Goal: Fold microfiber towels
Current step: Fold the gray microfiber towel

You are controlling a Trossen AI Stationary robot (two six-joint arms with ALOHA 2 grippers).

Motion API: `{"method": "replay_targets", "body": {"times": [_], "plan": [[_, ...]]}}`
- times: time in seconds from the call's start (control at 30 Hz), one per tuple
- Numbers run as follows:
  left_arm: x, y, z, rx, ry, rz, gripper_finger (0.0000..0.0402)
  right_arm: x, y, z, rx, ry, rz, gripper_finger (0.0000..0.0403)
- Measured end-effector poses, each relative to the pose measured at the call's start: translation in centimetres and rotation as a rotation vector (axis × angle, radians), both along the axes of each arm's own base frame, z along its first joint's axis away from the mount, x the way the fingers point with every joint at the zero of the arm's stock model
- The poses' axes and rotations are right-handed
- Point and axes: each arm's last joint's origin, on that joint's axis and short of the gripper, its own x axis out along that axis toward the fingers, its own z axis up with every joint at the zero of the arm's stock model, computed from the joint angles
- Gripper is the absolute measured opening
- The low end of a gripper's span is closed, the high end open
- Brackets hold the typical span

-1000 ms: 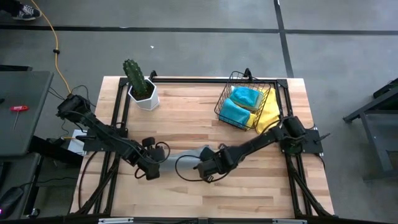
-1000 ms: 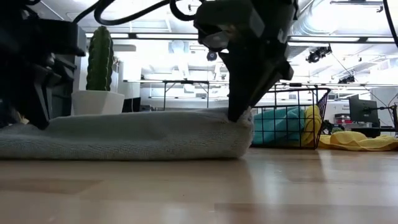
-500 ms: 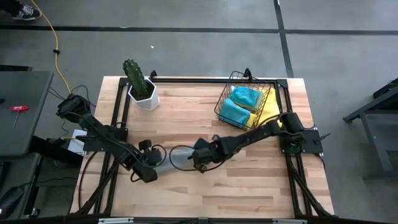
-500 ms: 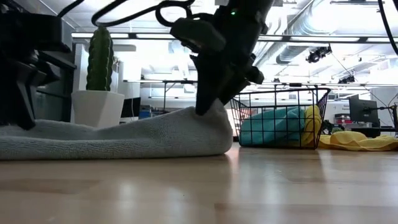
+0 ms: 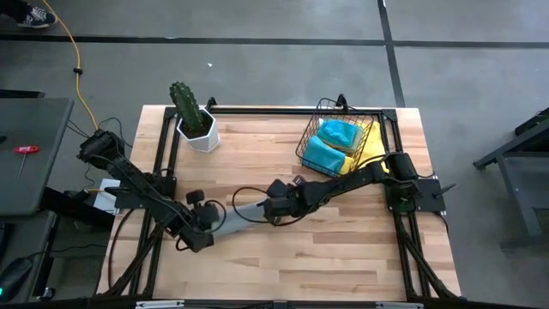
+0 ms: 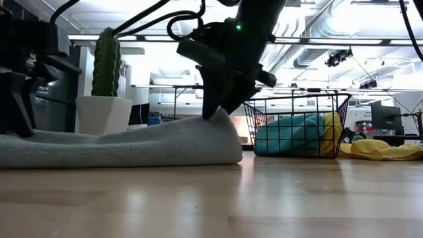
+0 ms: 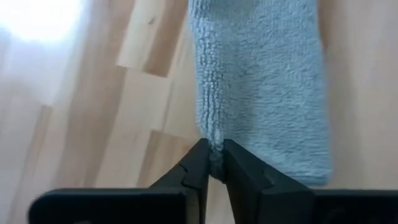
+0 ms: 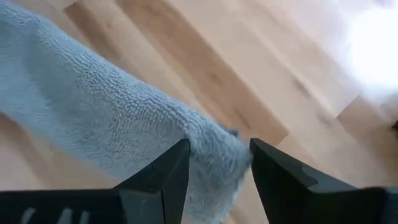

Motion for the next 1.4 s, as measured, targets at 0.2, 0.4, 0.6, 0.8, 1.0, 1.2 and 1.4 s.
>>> {"method": "replay_targets", "body": {"times": [0.2, 0.4, 0.6, 0.8, 1.0, 1.2, 1.4], "plan": [[-0.5, 0.4, 0.0, 0.041, 0.039, 0.02, 0.0082, 0.0, -0.2, 0.1, -0.105, 0.004, 0.018, 0.0161], [-0.7, 0.5, 0.5, 0.077, 0.089, -0.008, 0.0123, 0.0, -0.2, 0.1, -0.167, 0.056, 0.128, 0.0161], [-0.6, 0.0, 2.4, 0.119, -0.018, -0.072, 0.0141, -1.1, 0.3, -0.2, -0.191, 0.181, 0.19, 0.0161], [-1.8, -0.6, 1.9, 0.104, -0.213, -0.138, 0.0142, -2.7, 1.1, -0.4, -0.151, 0.263, 0.099, 0.0161], [-2.5, -0.9, -0.3, -0.041, -0.311, -0.213, 0.0142, -1.6, 1.8, -0.3, -0.035, 0.159, 0.127, 0.0161], [-3.1, -0.1, -2.0, -0.015, -0.337, -0.176, 0.0142, -0.5, 0.0, -1.4, -0.026, 0.127, 0.044, 0.0161], [-3.7, 0.5, -2.8, 0.001, -0.322, -0.145, 0.0142, 0.0, -1.1, -3.0, -0.012, 0.144, -0.02, 0.0161]]}}
